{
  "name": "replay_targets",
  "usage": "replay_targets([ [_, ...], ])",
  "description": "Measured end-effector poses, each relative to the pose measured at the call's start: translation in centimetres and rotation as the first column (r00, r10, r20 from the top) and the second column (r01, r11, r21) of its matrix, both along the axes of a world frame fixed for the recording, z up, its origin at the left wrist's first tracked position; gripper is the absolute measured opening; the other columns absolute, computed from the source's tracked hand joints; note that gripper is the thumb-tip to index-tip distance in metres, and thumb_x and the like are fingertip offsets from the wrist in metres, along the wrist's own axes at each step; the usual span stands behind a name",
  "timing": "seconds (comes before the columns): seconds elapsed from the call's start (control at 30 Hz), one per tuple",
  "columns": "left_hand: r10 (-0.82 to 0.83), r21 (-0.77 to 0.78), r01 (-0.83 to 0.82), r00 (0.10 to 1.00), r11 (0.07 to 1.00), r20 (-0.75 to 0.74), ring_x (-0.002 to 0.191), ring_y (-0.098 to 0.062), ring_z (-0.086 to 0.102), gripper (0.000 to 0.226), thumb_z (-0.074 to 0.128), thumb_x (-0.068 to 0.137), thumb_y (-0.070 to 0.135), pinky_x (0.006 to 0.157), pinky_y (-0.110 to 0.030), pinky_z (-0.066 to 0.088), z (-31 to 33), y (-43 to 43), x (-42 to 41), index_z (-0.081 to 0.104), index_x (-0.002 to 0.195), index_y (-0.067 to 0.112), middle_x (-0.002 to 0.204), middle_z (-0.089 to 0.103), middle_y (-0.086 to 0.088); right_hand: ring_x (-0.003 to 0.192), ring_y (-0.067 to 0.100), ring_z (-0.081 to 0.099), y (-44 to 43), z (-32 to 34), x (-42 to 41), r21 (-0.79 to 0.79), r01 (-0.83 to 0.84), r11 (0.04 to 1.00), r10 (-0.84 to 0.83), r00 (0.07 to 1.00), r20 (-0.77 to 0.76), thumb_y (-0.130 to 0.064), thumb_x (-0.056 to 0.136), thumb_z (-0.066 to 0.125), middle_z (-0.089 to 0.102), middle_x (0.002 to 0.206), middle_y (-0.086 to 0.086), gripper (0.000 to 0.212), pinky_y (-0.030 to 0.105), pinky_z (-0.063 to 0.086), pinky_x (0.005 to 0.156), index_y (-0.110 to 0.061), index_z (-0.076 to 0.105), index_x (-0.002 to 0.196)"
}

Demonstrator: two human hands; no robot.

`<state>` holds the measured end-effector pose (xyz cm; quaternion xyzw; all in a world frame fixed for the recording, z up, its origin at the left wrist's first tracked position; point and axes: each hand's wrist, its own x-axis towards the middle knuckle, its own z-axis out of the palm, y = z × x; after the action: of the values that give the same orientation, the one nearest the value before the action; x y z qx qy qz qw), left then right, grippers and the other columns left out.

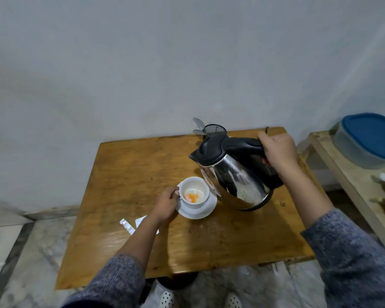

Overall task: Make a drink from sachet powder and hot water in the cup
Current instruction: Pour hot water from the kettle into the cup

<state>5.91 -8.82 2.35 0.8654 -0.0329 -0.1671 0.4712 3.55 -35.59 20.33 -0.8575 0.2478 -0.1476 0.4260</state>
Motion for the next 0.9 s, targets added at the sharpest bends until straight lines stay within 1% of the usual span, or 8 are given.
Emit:
replay_targets([
  [0.07, -0.012, -0.013, 0.012, 1.000, 1.000, -0.001, 0.102, -0.027, 0.055, 0.025, 0.041, 0.094, 0.014, 0.086, -0.035, 0.042, 0.1, 0.0, 0.0, 0.062, 0.107, 0.010, 0.112, 0.062, -0.012, 0.042, 0.020, 0.033, 0.4, 0.2, -0.1, -0.072, -0.034, 0.997, 0.031, 0.999, -0.041, -0.032, 0.084, 0.051, 0.035, 0.037, -0.001, 0.048, 0.026, 0.028, 0.048, -0.016, 0.039, 0.040],
  [0.13, -0.025, -0.011, 0.025, 1.000, 1.000, 0.007, 0.099, -0.025, 0.054, 0.024, 0.041, 0.094, 0.014, 0.083, -0.033, 0.040, 0.1, 0.1, 0.0, 0.062, 0.105, 0.010, 0.110, 0.062, -0.012, 0.041, 0.019, 0.031, 0.7, 0.5, -0.2, -0.118, -0.064, 0.991, 0.055, 0.996, -0.075, -0.033, 0.083, 0.050, 0.034, 0.041, 0.001, 0.047, 0.026, 0.027, 0.047, -0.016, 0.038, 0.040],
  [0.33, -0.032, -0.017, 0.032, 0.999, 0.999, -0.016, 0.098, -0.027, 0.055, 0.022, 0.042, 0.093, 0.013, 0.082, -0.034, 0.041, -0.1, 0.3, 0.1, 0.063, 0.101, 0.011, 0.108, 0.062, -0.013, 0.038, 0.019, 0.028, 1.0, 1.0, -0.9, -0.214, -0.149, 0.965, 0.125, 0.984, -0.124, -0.031, 0.083, 0.050, 0.031, 0.038, -0.001, 0.050, 0.024, 0.025, 0.046, -0.016, 0.036, 0.038],
  [0.5, -0.028, -0.027, 0.026, 0.998, 0.999, -0.052, 0.100, -0.024, 0.053, 0.025, 0.041, 0.094, 0.014, 0.082, -0.032, 0.038, 0.0, 0.2, 0.3, 0.062, 0.106, 0.011, 0.110, 0.061, -0.010, 0.035, 0.017, 0.025, 1.4, 0.9, -1.0, -0.266, -0.168, 0.949, 0.133, 0.980, -0.145, -0.032, 0.082, 0.051, 0.028, 0.036, -0.005, 0.051, 0.023, 0.022, 0.046, -0.018, 0.034, 0.036],
  [0.6, -0.032, -0.037, 0.029, 0.997, 0.999, -0.070, 0.102, -0.023, 0.052, 0.025, 0.041, 0.094, 0.013, 0.083, -0.031, 0.037, 0.0, 0.2, 0.3, 0.062, 0.107, 0.010, 0.114, 0.060, -0.012, 0.035, 0.017, 0.025, 1.4, 0.8, -0.9, -0.292, -0.190, 0.937, 0.150, 0.977, -0.154, -0.034, 0.080, 0.050, 0.028, 0.036, -0.006, 0.049, 0.023, 0.024, 0.046, -0.019, 0.034, 0.036],
  [0.7, -0.044, -0.036, 0.042, 0.997, 0.998, -0.058, 0.101, -0.025, 0.052, 0.025, 0.041, 0.094, 0.013, 0.083, -0.031, 0.037, 0.1, 0.2, 0.3, 0.062, 0.106, 0.009, 0.114, 0.060, -0.014, 0.036, 0.017, 0.025, 1.4, 0.9, -0.9, -0.308, -0.193, 0.932, 0.148, 0.975, -0.163, -0.034, 0.080, 0.050, 0.027, 0.036, -0.006, 0.048, 0.023, 0.024, 0.046, -0.019, 0.034, 0.037],
  [0.9, -0.055, -0.034, 0.053, 0.997, 0.998, -0.056, 0.099, -0.021, 0.050, 0.024, 0.040, 0.094, 0.013, 0.082, -0.030, 0.035, 0.1, 0.3, 0.1, 0.061, 0.106, 0.011, 0.111, 0.058, -0.011, 0.035, 0.017, 0.025, 1.4, 0.8, -1.0, -0.319, -0.193, 0.928, 0.149, 0.976, -0.157, -0.033, 0.080, 0.050, 0.027, 0.036, -0.007, 0.049, 0.024, 0.023, 0.046, -0.019, 0.033, 0.036],
])
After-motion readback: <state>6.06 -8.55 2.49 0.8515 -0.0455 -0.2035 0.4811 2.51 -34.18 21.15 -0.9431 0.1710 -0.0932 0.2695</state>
